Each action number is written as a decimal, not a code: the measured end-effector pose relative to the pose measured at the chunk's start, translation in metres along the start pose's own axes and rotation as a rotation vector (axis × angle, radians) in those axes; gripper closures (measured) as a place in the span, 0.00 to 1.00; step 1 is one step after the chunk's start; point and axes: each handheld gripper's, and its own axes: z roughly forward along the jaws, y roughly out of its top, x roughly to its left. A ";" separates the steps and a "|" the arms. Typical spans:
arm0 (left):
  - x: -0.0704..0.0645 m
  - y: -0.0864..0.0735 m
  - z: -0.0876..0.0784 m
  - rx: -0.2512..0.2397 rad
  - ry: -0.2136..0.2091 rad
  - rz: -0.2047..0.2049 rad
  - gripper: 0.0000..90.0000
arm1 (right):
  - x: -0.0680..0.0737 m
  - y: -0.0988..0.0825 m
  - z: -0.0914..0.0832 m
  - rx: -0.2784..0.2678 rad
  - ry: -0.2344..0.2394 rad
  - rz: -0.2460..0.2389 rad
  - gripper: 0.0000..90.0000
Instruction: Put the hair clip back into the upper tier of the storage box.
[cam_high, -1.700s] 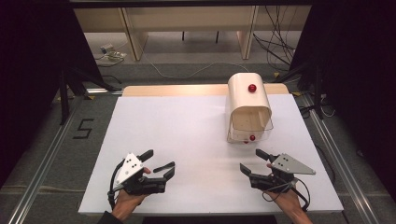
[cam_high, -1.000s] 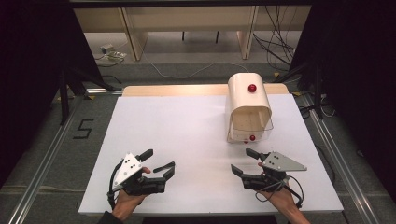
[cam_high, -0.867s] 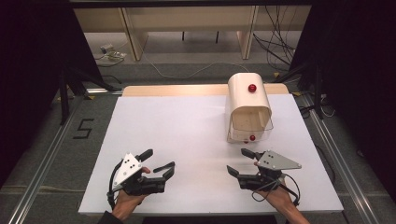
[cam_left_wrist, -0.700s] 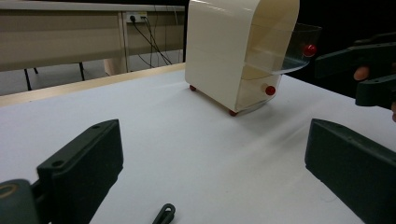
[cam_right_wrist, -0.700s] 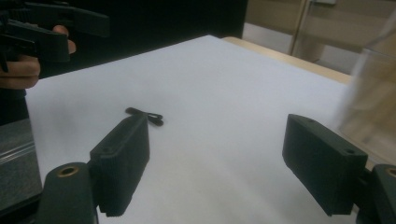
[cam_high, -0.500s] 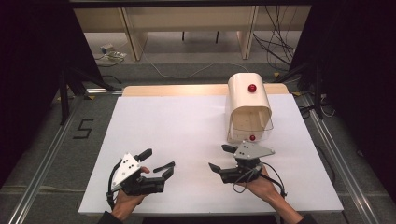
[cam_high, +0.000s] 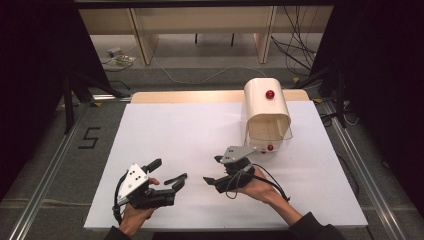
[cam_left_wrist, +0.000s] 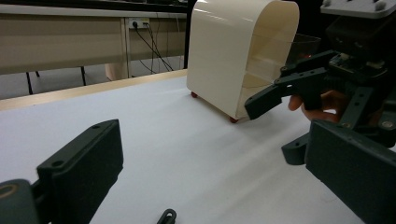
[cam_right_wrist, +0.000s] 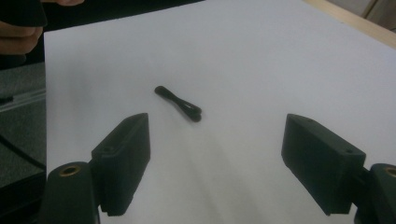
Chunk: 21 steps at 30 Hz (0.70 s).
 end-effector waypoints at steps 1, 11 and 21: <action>0.000 0.000 0.000 0.000 -0.003 -0.002 0.04 | 0.000 0.002 0.004 0.015 0.008 -0.008 0.27; -0.001 0.001 -0.001 0.011 -0.012 0.004 0.04 | -0.009 0.012 0.043 0.098 0.086 0.001 0.28; -0.001 0.001 -0.001 0.010 -0.014 0.004 0.04 | -0.010 0.024 0.067 0.153 0.115 -0.024 0.30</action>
